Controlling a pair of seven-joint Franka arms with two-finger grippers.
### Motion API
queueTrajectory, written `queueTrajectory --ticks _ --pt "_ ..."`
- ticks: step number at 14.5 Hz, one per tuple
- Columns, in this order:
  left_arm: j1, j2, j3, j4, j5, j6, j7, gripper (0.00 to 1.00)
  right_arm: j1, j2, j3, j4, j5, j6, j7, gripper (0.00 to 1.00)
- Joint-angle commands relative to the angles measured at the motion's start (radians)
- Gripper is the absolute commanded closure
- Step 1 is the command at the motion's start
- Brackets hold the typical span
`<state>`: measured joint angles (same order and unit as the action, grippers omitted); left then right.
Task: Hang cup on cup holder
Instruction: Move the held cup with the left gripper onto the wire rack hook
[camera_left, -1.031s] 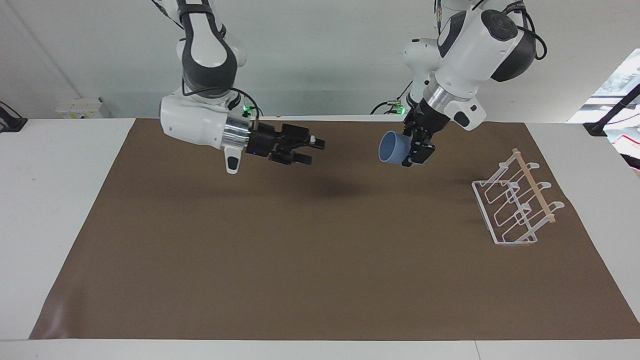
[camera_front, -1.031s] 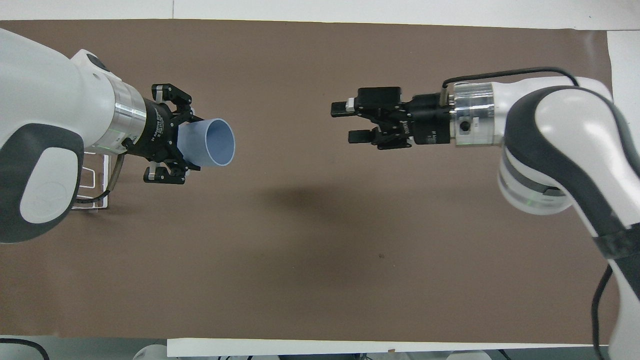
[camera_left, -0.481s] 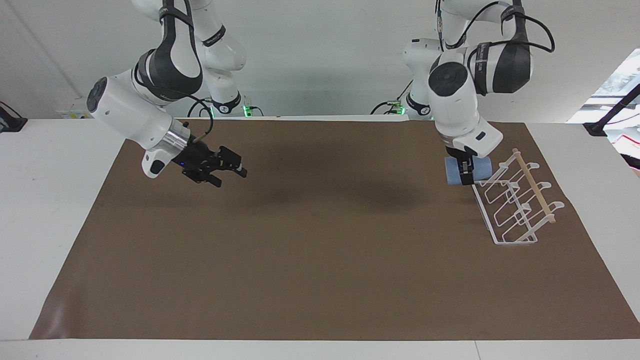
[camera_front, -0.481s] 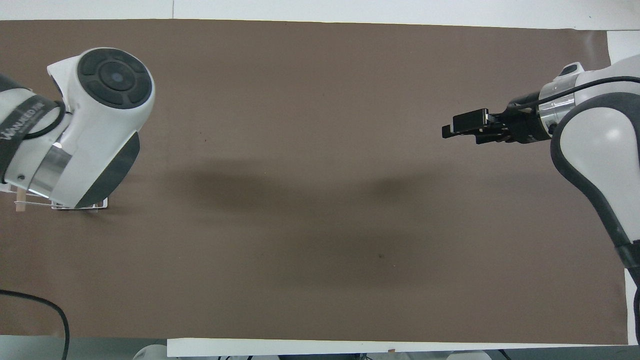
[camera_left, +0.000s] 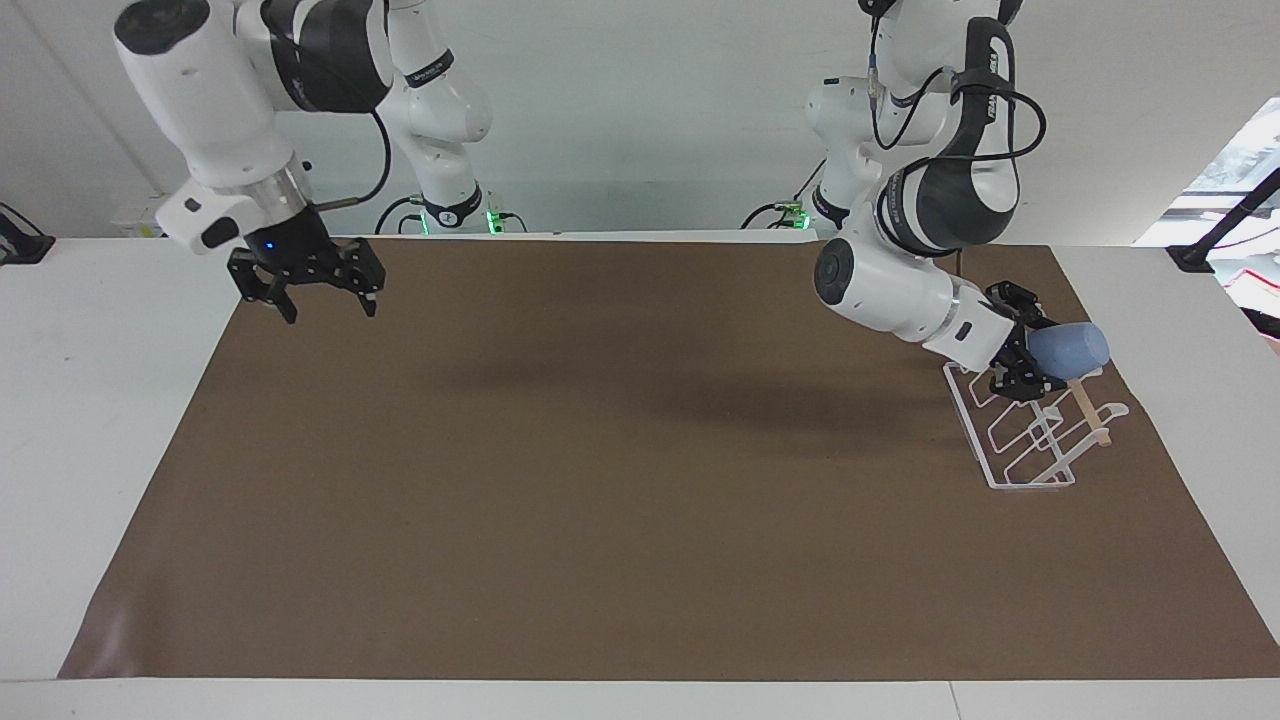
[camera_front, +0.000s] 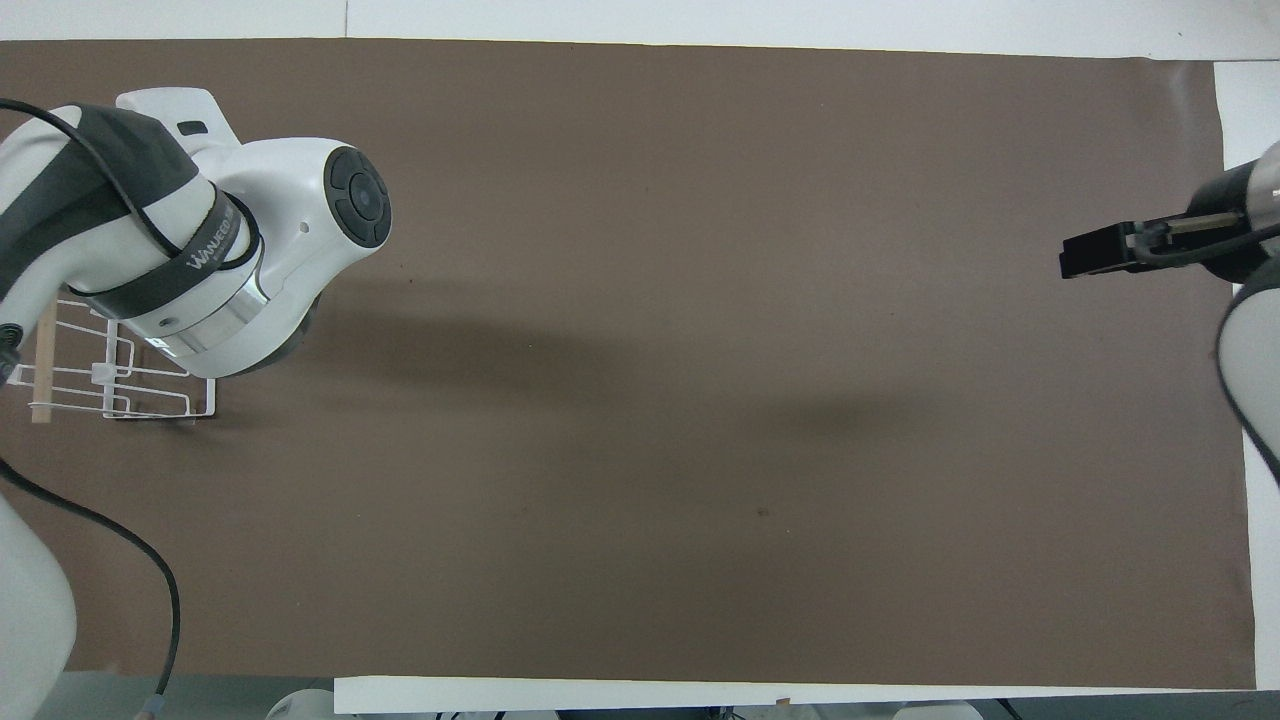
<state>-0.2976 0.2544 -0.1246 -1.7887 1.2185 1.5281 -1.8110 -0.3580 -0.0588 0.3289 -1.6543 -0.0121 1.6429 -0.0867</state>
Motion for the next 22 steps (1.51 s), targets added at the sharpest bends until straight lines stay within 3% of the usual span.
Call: queueTrajectory --ticks 1,5,7,8,10,11,14,17,18,20,22 --pt "0.003 0.121 -0.001 0.098 0.103 -0.078 -0.036 1.0 -0.032 0.033 0.015 0.149 -0.078 -0.144 0.01 0.0" --pt "0.018 0.167 0.0 0.078 0.179 -0.118 -0.122 1.0 -0.016 0.033 0.022 0.157 -0.125 -0.212 0.004 0.0" --pt "0.02 0.16 0.0 0.008 0.197 -0.126 -0.186 1.0 -0.007 0.036 0.012 0.159 -0.108 -0.245 0.004 0.0" --pt "0.025 0.158 0.0 -0.006 0.2 -0.128 -0.2 1.0 0.066 0.034 -0.045 0.16 -0.104 -0.248 0.005 0.0" --pt "0.025 0.158 -0.001 -0.017 0.2 -0.128 -0.215 1.0 0.308 0.031 -0.306 0.159 -0.101 -0.25 0.004 0.0" --pt "0.026 0.158 0.0 -0.047 0.202 -0.128 -0.241 1.0 0.365 0.03 -0.37 0.156 -0.095 -0.253 0.005 0.0" --pt "0.028 0.158 -0.001 -0.067 0.203 -0.126 -0.268 1.0 0.476 0.025 -0.465 0.146 -0.095 -0.259 0.01 0.0" --pt "0.028 0.158 -0.003 -0.074 0.202 -0.121 -0.304 0.98 0.495 0.025 -0.496 0.145 -0.095 -0.258 0.008 0.0" --pt "0.031 0.158 -0.003 -0.075 0.202 -0.115 -0.306 0.91 0.496 0.024 -0.501 0.143 -0.094 -0.259 0.007 0.0" --pt "0.034 0.16 -0.004 -0.067 0.2 -0.099 -0.306 0.42 0.484 0.024 -0.495 0.137 -0.086 -0.261 0.004 0.0" --pt "0.046 0.164 -0.003 -0.054 0.202 -0.072 -0.304 0.11 0.482 0.022 -0.496 0.136 -0.074 -0.259 0.002 0.0"
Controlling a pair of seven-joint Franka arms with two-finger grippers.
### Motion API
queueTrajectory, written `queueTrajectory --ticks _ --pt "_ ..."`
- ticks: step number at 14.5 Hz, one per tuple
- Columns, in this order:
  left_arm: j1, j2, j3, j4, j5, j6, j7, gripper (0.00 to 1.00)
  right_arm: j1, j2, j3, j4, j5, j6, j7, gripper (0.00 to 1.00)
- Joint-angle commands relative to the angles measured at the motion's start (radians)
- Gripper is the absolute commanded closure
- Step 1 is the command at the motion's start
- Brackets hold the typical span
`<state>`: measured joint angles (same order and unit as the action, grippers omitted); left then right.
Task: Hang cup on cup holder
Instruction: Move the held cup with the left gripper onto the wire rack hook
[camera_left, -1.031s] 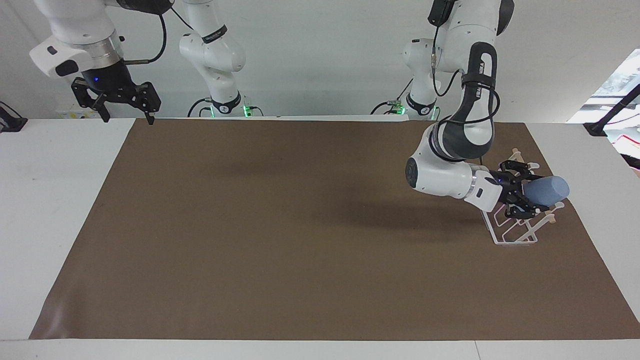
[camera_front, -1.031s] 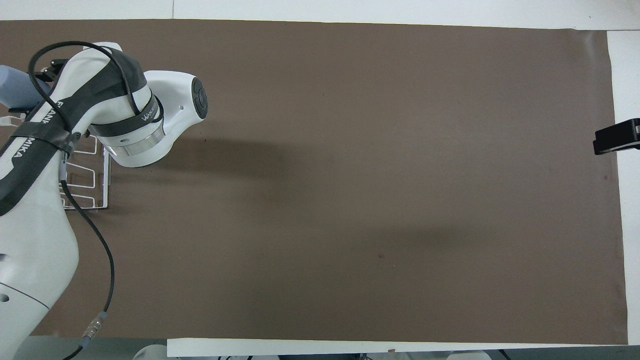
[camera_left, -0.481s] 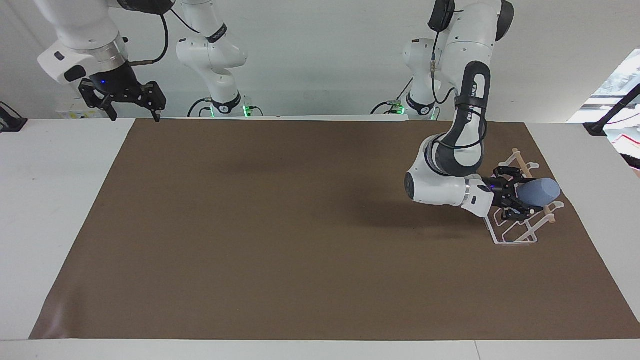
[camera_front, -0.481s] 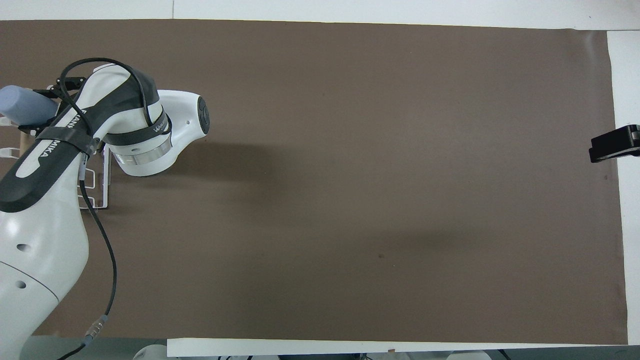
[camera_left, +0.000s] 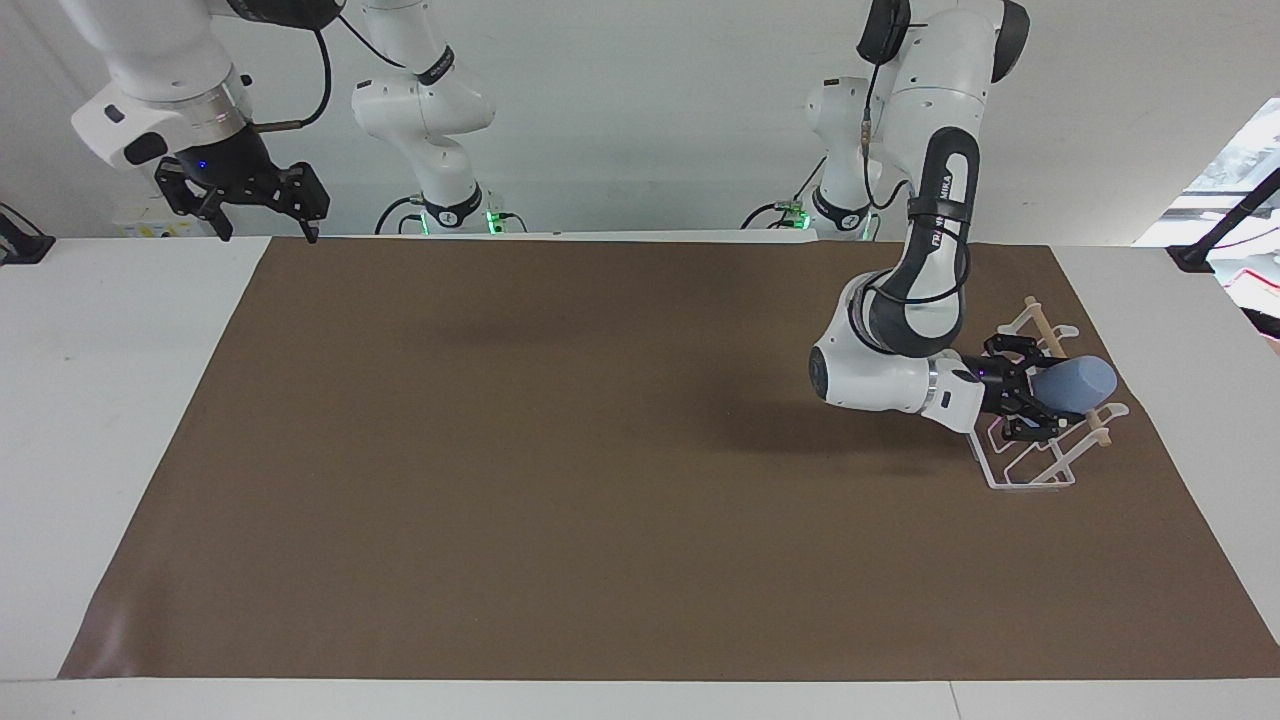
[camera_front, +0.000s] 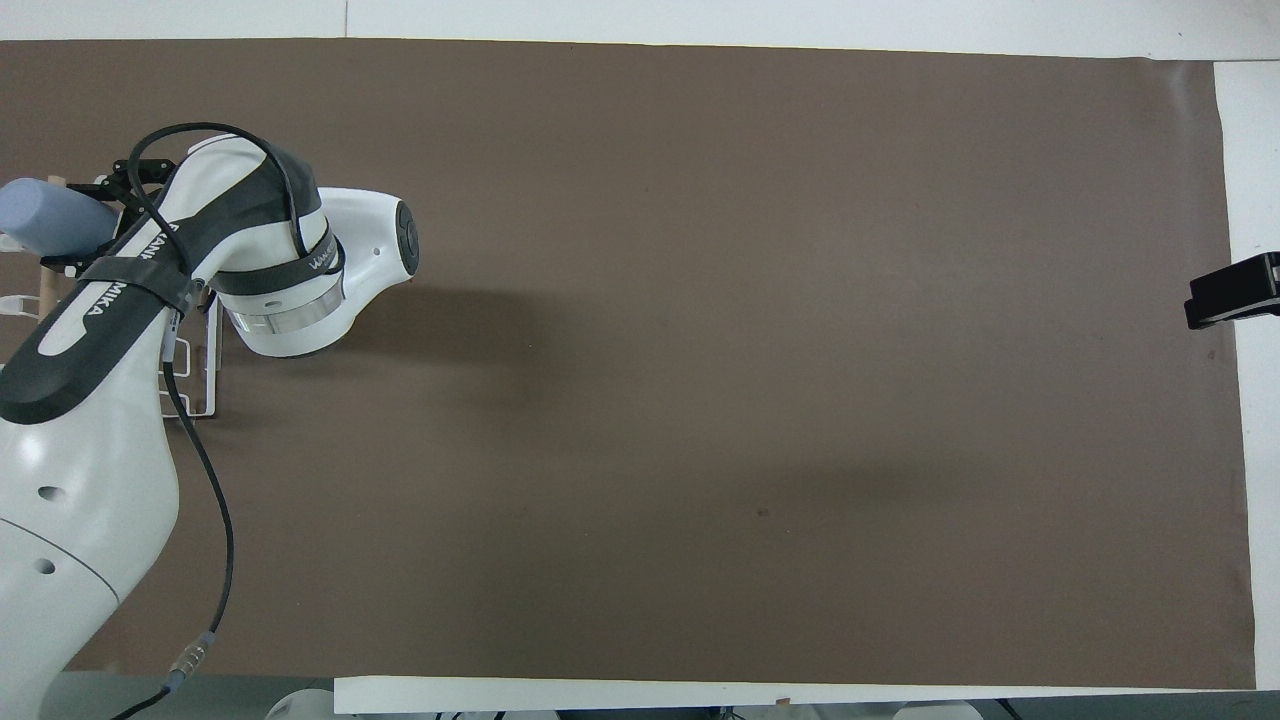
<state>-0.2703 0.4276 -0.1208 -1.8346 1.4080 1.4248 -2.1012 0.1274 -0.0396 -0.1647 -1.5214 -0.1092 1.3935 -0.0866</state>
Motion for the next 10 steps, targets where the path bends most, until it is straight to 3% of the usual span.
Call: queueTrajectory --ticks 1,4,6,10 --pt "0.022 -0.003 -0.007 0.011 0.015 0.054 -0.002 0.01 -0.011 0.003 -0.006 0.003 0.025 -0.01 0.001 0.0" --pt "0.031 0.04 -0.007 0.127 0.009 0.114 0.004 0.0 -0.034 0.001 -0.006 0.003 0.057 -0.031 -0.002 0.0" --pt "0.02 0.034 -0.011 0.141 -0.058 0.121 0.01 0.0 -0.035 0.001 -0.007 0.003 0.066 -0.042 -0.004 0.01" --pt "0.02 0.036 -0.013 0.169 -0.233 0.193 0.304 0.0 -0.071 -0.002 -0.009 -0.002 0.068 -0.06 -0.012 0.0"
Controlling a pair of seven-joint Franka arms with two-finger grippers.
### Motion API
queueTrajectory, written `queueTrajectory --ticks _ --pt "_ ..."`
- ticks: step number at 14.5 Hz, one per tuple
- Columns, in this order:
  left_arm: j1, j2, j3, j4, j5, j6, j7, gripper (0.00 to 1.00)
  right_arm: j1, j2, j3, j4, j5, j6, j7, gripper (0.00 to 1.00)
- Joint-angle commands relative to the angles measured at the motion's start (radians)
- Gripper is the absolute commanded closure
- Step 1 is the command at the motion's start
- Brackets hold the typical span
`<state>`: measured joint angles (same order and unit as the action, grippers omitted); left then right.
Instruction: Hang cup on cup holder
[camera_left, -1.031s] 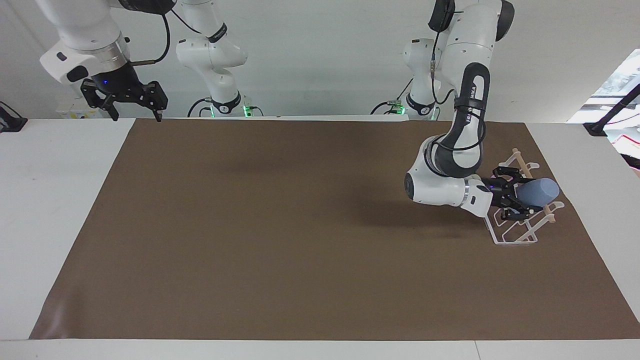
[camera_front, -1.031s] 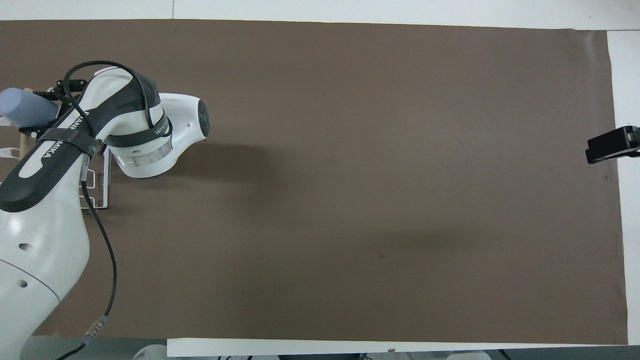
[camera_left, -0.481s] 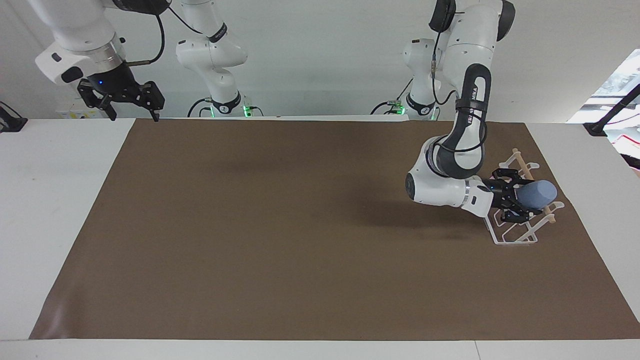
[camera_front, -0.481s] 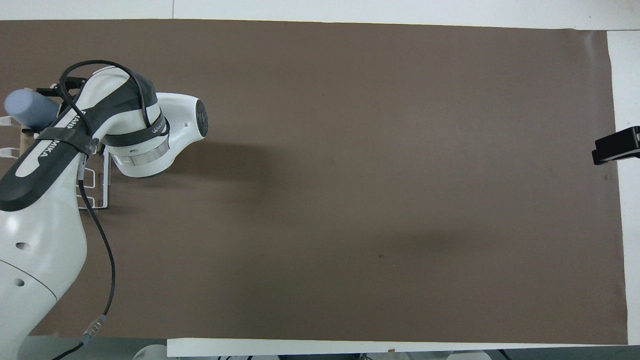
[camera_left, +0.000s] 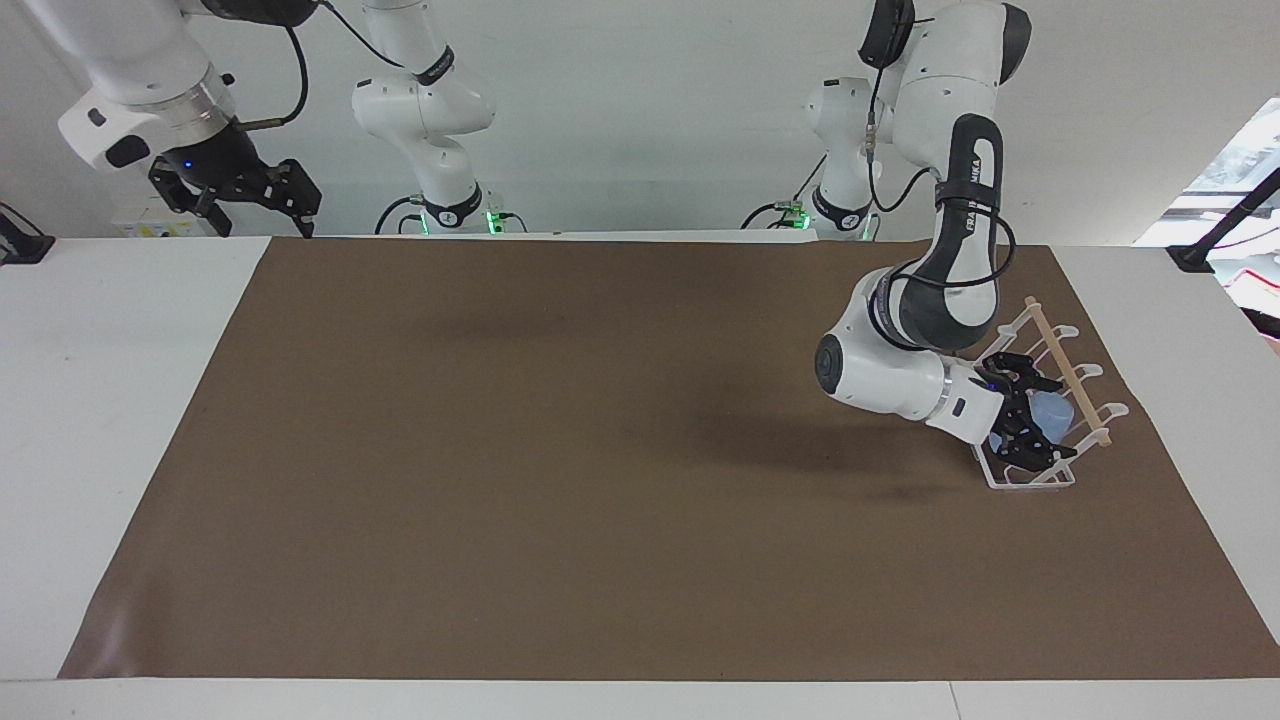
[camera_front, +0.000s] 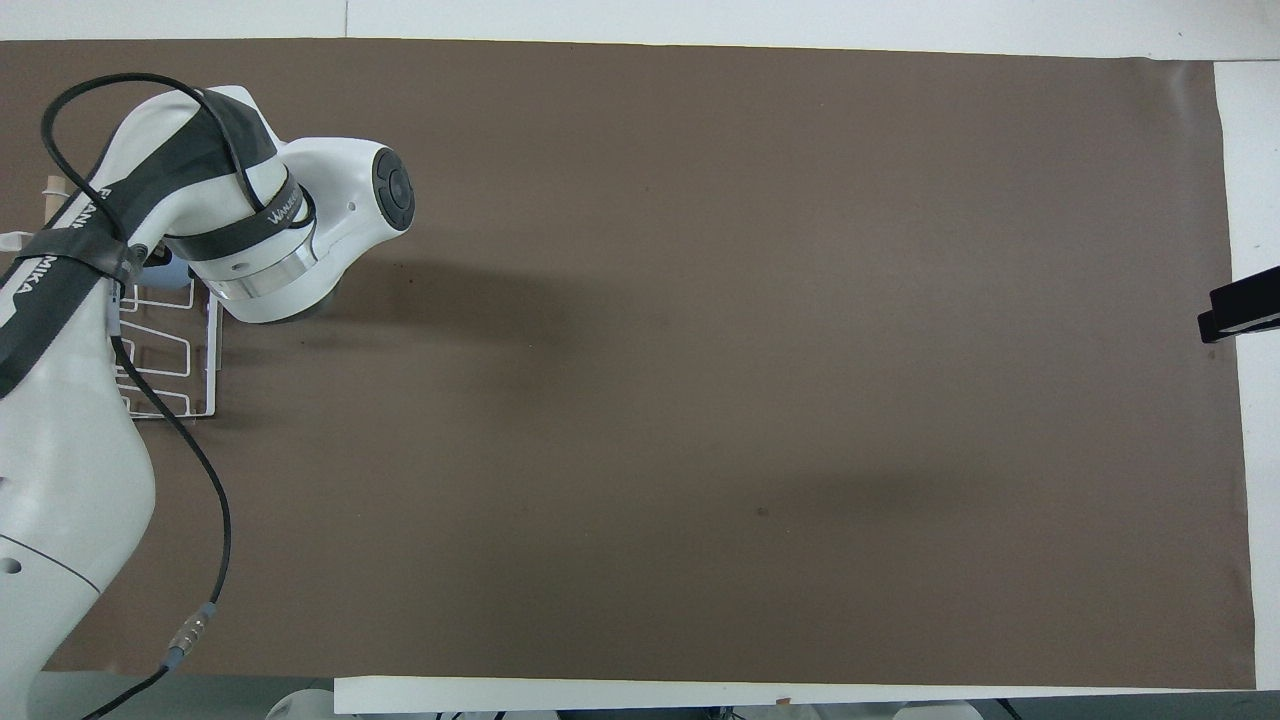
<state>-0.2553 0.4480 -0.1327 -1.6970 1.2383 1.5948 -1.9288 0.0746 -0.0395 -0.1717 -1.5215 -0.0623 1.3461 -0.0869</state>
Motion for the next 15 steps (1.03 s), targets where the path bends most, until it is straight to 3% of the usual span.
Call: queueTrajectory --ticks 1,5,8,10,12,15 --pt "0.004 0.017 -0.002 0.026 -0.095 0.031 0.169 0.0 -0.018 -0.005 -0.002 -0.008 0.021 -0.013 -0.01 0.0" --pt "0.004 0.005 -0.005 0.014 -0.245 0.2 0.255 0.0 -0.007 -0.005 0.001 -0.009 0.021 -0.013 -0.01 0.0" --pt "0.013 -0.141 -0.004 0.002 -0.507 0.247 0.516 0.0 -0.009 -0.005 0.001 -0.009 0.021 -0.013 -0.01 0.0" --pt "0.022 -0.233 -0.002 -0.004 -0.667 0.232 0.713 0.0 -0.009 -0.006 0.001 -0.009 0.021 -0.013 -0.01 0.0" --pt "0.03 -0.3 -0.002 -0.003 -0.849 0.138 0.941 0.0 -0.009 -0.005 0.001 -0.009 0.021 -0.013 -0.01 0.0" --pt "0.045 -0.406 0.002 -0.004 -0.977 0.019 1.153 0.0 -0.009 -0.005 0.001 -0.009 0.021 -0.013 -0.01 0.0"
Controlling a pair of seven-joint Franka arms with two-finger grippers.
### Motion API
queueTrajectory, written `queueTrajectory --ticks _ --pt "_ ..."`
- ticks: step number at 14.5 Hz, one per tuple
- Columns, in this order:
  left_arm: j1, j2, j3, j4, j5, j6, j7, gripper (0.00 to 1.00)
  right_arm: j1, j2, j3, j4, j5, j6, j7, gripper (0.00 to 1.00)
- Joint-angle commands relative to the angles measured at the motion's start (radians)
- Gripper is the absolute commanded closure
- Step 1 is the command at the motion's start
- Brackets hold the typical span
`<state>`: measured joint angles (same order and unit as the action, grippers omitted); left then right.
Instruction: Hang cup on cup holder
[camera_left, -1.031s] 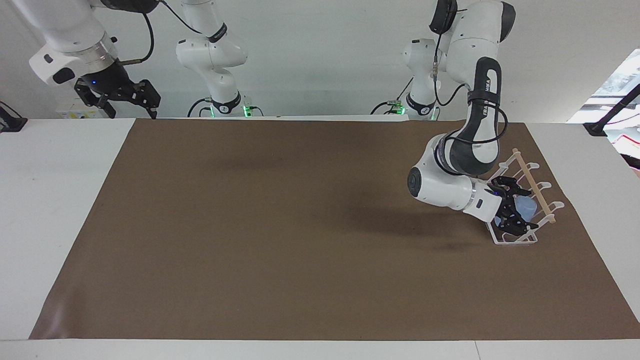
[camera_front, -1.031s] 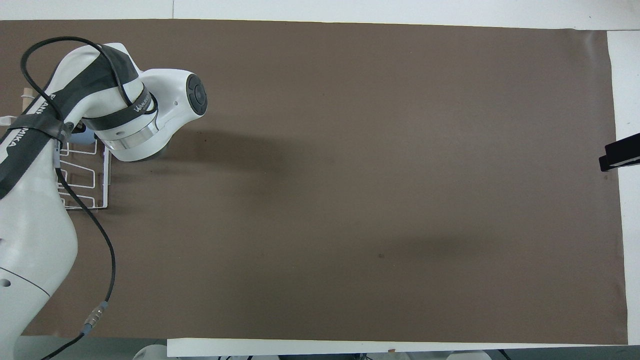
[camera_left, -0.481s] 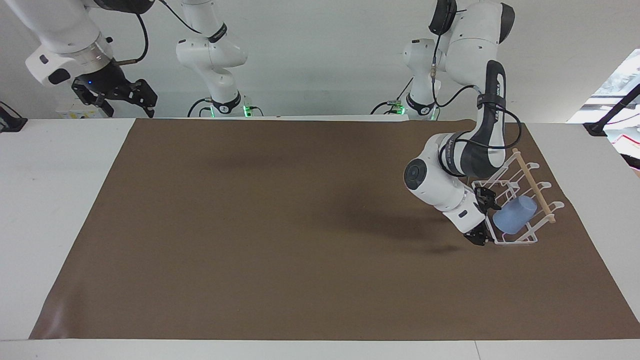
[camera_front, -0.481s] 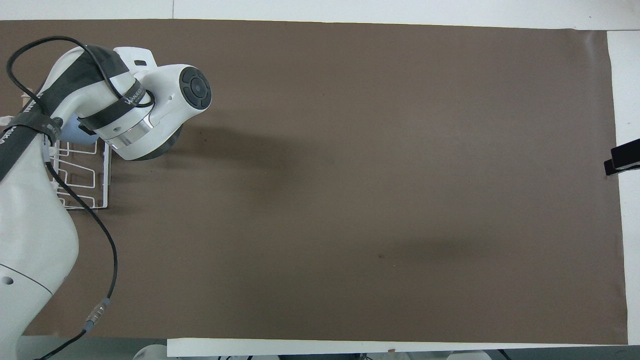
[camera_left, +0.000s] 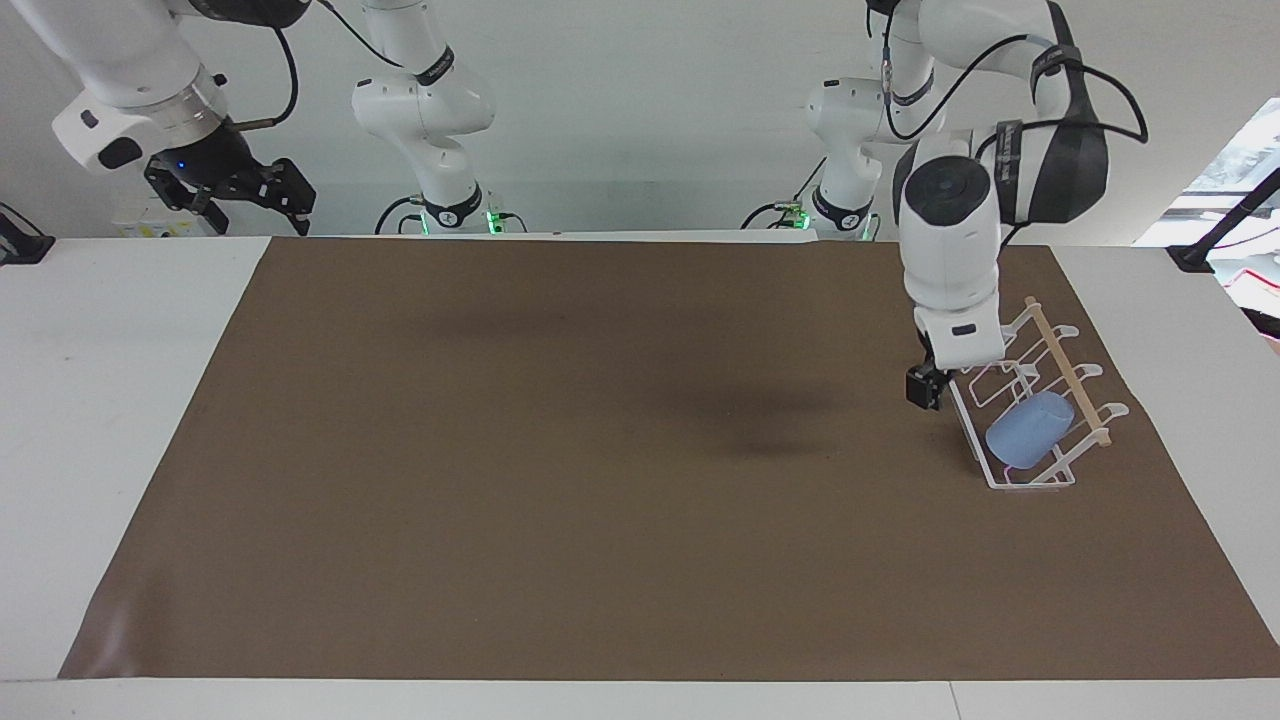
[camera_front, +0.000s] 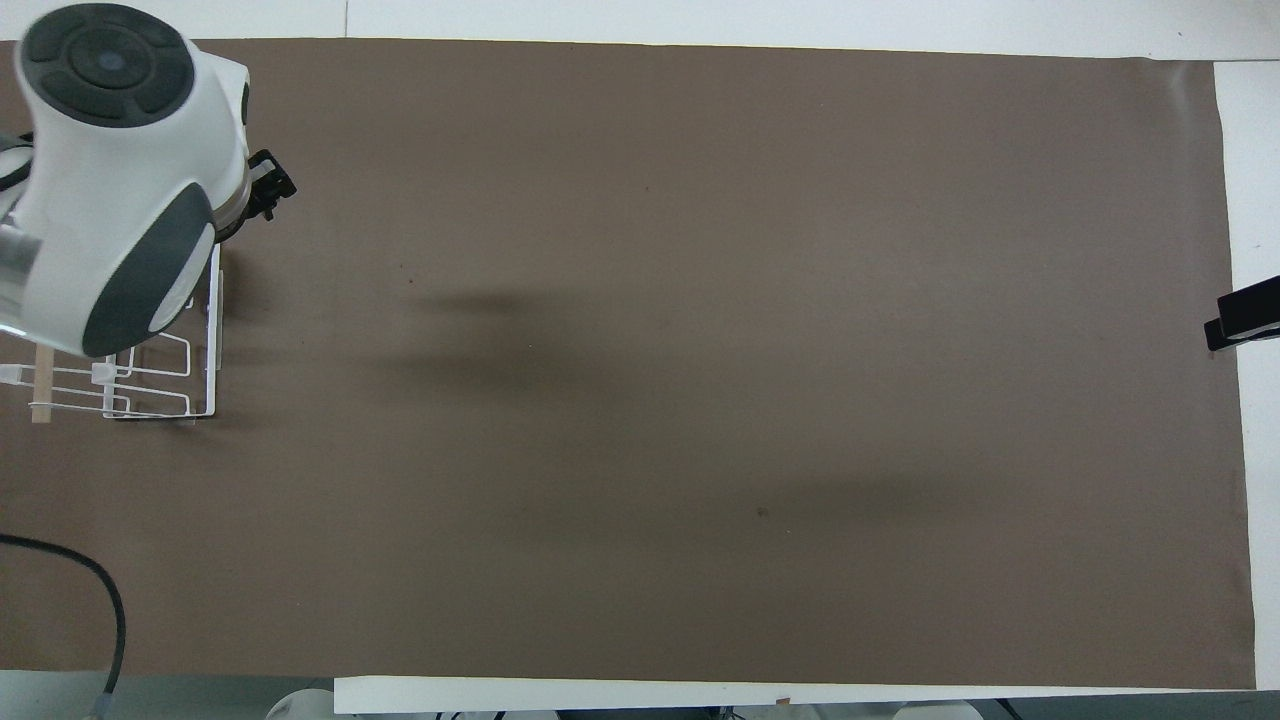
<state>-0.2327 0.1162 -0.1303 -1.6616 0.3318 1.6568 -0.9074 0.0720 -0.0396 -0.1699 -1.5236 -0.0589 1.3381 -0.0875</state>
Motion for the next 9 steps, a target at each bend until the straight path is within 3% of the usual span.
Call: queueTrajectory --ticks 1,5,9 --pt "0.053 -0.101 0.0 -0.038 -0.123 -0.061 0.222 0.0 -0.006 -0.005 0.0 -0.007 0.017 -0.005 -0.009 0.0" --pt "0.146 -0.115 0.009 0.014 -0.177 -0.163 0.666 0.0 -0.006 -0.005 0.0 -0.007 0.017 -0.005 -0.009 0.0" --pt "0.245 -0.113 0.011 0.084 -0.287 -0.186 0.904 0.0 -0.006 -0.006 0.0 -0.007 0.017 -0.005 -0.009 0.0"
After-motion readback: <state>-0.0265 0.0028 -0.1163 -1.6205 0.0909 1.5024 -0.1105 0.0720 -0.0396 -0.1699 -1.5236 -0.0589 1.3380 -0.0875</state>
